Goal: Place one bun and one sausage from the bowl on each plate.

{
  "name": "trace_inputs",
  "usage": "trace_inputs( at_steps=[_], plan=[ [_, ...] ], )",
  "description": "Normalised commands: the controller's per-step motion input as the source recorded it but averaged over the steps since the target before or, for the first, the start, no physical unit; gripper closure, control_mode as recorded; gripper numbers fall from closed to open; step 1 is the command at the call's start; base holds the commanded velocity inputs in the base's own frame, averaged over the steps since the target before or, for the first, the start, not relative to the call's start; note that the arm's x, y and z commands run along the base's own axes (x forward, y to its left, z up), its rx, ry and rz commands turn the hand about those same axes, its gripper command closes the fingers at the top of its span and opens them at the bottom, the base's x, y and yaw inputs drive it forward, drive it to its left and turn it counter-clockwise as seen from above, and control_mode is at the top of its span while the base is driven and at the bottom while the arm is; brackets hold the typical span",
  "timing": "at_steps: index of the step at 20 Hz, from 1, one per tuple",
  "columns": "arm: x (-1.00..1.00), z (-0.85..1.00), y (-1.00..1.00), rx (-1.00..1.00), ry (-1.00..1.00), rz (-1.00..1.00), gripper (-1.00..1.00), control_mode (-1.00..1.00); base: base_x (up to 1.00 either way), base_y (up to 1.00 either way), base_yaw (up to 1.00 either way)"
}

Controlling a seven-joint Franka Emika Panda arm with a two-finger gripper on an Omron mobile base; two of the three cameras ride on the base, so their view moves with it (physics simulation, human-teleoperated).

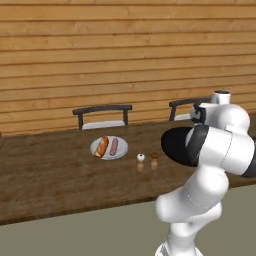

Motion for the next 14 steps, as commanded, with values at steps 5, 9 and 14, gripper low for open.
trace_inputs(
  at_steps=[5, 9, 14],
  plan=[
    [0.01, -0.3, 0.0, 0.0, -0.05, -0.2, -1.0, -1.0, 0.0, 0.0, 0.0],
    [0.16, -0.33, 0.0, 0.0, 0.0, -0.12, -1.0, -1.0, 0.0, 0.0, 0.0],
    [0.27, -0.36, 0.1, 0.0, -0.01, 0.0, -1.0, -1.0, 0.0, 0.0, 0.0]
  ],
)
